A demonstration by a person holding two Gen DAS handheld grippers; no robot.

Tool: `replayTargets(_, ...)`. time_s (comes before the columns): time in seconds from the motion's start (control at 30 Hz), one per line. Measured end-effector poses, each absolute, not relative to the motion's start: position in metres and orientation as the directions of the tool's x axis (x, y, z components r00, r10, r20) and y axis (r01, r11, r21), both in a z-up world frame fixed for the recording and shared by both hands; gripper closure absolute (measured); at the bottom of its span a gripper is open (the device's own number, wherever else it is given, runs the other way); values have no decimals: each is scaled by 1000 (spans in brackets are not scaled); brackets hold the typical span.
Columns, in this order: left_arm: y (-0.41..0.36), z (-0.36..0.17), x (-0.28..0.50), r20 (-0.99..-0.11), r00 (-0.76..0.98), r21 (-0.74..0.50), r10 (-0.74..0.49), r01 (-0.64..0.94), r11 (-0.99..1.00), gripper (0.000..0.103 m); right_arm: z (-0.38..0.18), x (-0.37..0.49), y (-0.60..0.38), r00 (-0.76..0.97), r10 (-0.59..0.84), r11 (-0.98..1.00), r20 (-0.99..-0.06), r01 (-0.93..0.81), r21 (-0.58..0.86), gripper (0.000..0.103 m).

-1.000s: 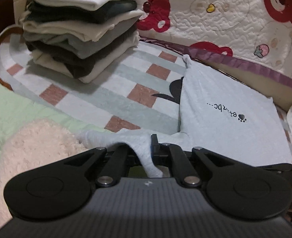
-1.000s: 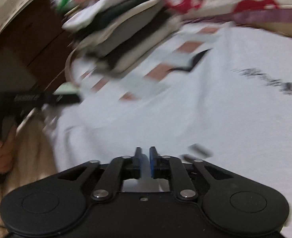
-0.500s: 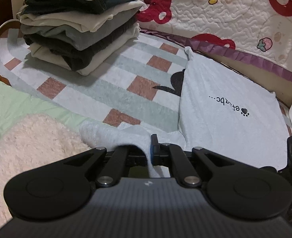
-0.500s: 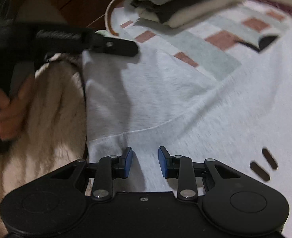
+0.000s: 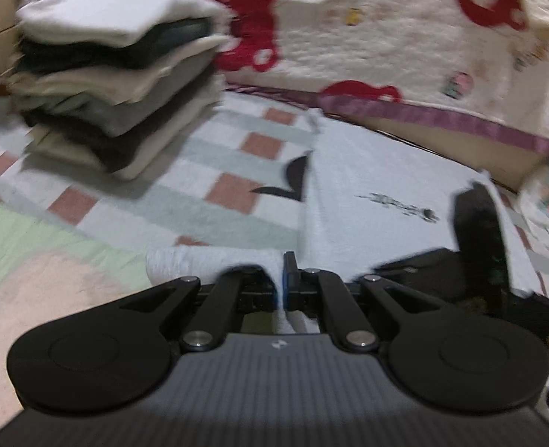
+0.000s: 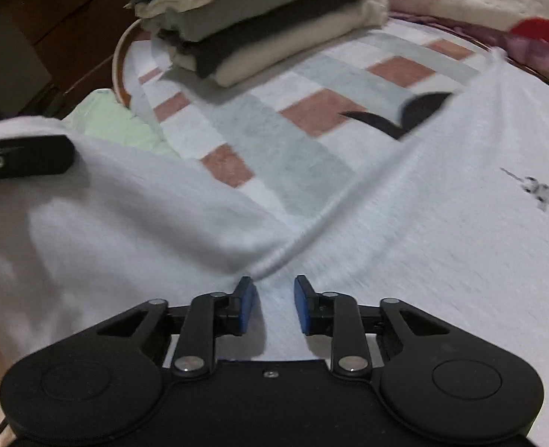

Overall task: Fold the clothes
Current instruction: 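Release the sleeve with the left gripper and regrasp the sweatshirt edge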

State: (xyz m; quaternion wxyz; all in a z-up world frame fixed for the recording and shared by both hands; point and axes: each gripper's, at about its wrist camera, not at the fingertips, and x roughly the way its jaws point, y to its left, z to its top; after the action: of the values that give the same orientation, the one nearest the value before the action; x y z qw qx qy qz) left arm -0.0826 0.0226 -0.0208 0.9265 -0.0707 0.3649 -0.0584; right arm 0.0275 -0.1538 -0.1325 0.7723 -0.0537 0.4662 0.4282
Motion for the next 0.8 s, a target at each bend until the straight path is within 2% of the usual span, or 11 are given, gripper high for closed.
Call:
replayTargets(0.07, 13, -18, -82, -656, 726, -165, -207, 129, 978, 101, -131, 29, -158, 193, 655, 615, -731, -698, 366, 73)
replayTargets(0.13, 3, -15, -79, -651, 685, -217, -326, 243, 945, 101, -127, 35, -176, 188, 705, 610, -683, -651, 451, 73)
replayTargets(0.23, -24, -18, -78, -663, 585, -247, -467, 417, 875, 101, -120, 39, -204, 269, 696, 672, -666, -572, 471, 73)
replayTargets(0.33, -60, -44, -76, -768, 414, -236, -489, 527, 816, 98, -112, 34, -258, 349, 703, 707, -619, -438, 555, 71)
replayTargets(0.43, -77, -74, -69, -834, 250, -318, -491, 510, 799, 81, -117, 22, -295, 369, 725, 688, -582, -341, 641, 66)
replayTargets(0.5, -73, -85, -63, -833, 170, -410, -527, 449, 794, 67, -120, 9, -305, 368, 720, 692, -589, -316, 648, 66)
replayTargets(0.57, -66, -84, -62, -824, 154, -443, -546, 427, 789, 66, -122, -2, -309, 354, 723, 689, -593, -310, 655, 65)
replayTargets(0.73, -32, -45, -62, -753, 233, -511, -616, 383, 770, 54, -120, -16, -291, 282, 777, 629, -563, -380, 678, 61)
replayTargets(0.8, -15, -42, -55, -741, 275, -533, -613, 316, 785, 42, -114, -21, -283, 244, 796, 600, -553, -430, 674, 60)
